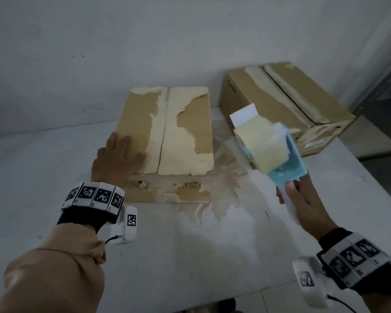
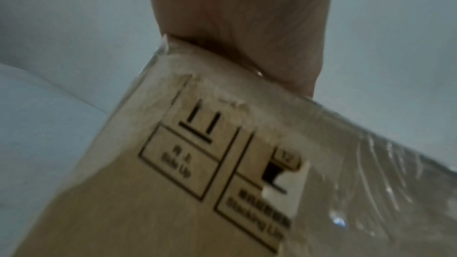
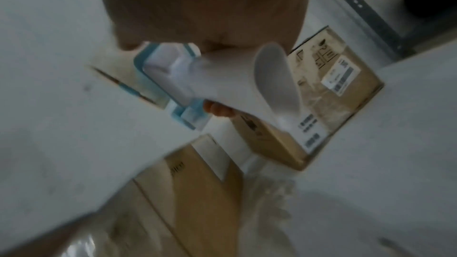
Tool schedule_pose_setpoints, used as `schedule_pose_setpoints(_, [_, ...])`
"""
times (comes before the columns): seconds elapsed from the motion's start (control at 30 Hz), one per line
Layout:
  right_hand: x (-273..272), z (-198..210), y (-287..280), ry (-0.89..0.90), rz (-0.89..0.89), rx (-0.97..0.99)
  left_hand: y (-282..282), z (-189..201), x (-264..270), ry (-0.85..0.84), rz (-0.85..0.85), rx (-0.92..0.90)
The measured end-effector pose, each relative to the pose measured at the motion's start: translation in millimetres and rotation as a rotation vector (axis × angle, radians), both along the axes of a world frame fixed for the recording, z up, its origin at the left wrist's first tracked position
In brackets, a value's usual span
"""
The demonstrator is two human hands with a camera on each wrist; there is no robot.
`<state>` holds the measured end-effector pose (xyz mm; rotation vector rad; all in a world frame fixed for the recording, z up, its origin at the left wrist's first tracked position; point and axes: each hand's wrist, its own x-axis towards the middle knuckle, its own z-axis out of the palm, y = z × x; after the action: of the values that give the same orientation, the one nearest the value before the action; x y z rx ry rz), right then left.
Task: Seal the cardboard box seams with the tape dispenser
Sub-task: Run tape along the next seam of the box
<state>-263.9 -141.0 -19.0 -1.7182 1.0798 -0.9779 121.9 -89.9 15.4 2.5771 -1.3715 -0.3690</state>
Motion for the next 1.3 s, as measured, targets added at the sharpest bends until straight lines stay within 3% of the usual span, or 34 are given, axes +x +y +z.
schedule_pose_setpoints(0.1, [23, 20, -11, -0.138, 0.051, 0.153, -2, 6, 8, 0.073, -0.015, -0.003])
schedule_pose_setpoints(0.23, [55, 37, -19, -0.277, -0.012, 0.286, -7, 16, 20, 0.168, 0.005, -0.079])
schedule_pose_setpoints(0.33, [73, 44, -30, -0.327, 0.041, 0.278, -16, 18, 26, 0.267, -0.061, -0.082])
schedule_pose_setpoints(0.53, [111, 61, -48, -0.305, 0.13, 0.204, -28, 13, 33, 0.41, 0.044, -0.045])
schedule_pose_setpoints(0.8, [147, 80, -70, -0.38, 0.14, 0.226, -16, 8, 38, 0.423, 0.004, 0.02])
schedule_pose_setpoints(1.17, [173, 102, -83, -0.423, 0.227, 0.187, 63, 28, 8, 0.43, -0.192, 0.31])
schedule_pose_setpoints(1.3, [184, 107, -80, -0.408, 0.266, 0.15, 77, 38, 10, 0.293, -0.278, 0.279])
